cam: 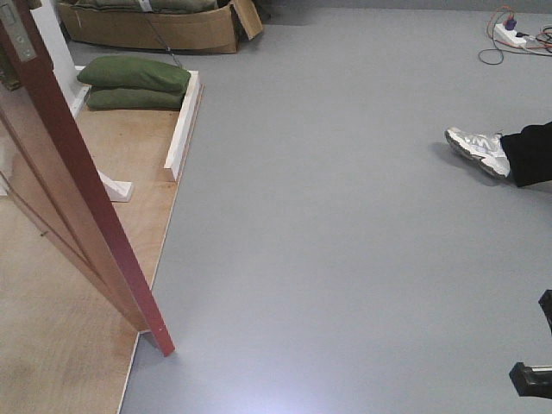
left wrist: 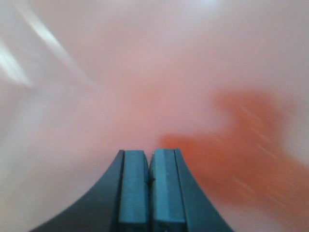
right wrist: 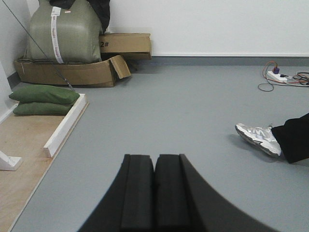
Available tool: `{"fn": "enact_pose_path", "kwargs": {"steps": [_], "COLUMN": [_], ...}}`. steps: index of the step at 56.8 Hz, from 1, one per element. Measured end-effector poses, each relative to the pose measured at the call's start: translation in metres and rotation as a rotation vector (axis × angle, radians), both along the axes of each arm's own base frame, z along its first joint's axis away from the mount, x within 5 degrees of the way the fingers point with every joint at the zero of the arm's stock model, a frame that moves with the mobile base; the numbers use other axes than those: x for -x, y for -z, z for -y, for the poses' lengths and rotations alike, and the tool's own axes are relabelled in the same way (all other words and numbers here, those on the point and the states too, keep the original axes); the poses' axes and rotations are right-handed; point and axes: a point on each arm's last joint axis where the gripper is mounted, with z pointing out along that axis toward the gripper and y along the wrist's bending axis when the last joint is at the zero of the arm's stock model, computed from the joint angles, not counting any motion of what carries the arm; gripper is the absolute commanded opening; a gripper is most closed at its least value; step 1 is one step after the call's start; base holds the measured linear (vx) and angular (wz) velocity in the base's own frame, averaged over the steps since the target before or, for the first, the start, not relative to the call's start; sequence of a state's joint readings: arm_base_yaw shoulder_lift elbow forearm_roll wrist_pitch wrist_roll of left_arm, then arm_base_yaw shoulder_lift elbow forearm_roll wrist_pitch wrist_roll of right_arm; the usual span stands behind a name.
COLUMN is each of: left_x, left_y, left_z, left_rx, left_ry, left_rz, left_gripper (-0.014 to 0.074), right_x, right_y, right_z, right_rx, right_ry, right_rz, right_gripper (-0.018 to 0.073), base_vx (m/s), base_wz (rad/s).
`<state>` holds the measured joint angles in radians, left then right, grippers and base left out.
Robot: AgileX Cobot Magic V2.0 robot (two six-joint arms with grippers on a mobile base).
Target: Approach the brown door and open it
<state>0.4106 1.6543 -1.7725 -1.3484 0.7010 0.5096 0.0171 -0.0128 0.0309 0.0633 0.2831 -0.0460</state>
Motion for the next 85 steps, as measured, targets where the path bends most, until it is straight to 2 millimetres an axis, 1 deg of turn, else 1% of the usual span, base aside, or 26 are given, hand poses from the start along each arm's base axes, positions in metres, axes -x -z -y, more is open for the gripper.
{"fn": "enact_pose_path", "kwargs": {"steps": [4,10,18,85], "left_x": [-0.002,-0.004,-0.004,-0.004], "left_y": [0.000,0.000,0.000,0.000], "left_z": [0.009,0.015,0.018,0.018], "left_rx": [-0.001,-0.002,-0.003,-0.003], "left_ry": [0.020,0.041,0.056,0.056], "left_rz": [0.001,-0.001,-0.004,-0.004], "left_gripper": [-0.0003,-0.0003,-0.0003,-0.0003], "right_x": [0.000,0.000,0.000,0.000], "right_y": [0.000,0.000,0.000,0.000], "right_z": [0.000,0.000,0.000,0.000], "right_rx": [0.000,0.000,0.000,0.000], "right_ry": [0.000,0.000,0.000,0.000], "right_rz": [0.000,0.000,0.000,0.000], "right_gripper": [0.0000,0.0000,0.0000,0.0000], "base_vx": [0.00,0.00,0.00,0.00], "base_wz": [0.00,0.00,0.00,0.00]}}
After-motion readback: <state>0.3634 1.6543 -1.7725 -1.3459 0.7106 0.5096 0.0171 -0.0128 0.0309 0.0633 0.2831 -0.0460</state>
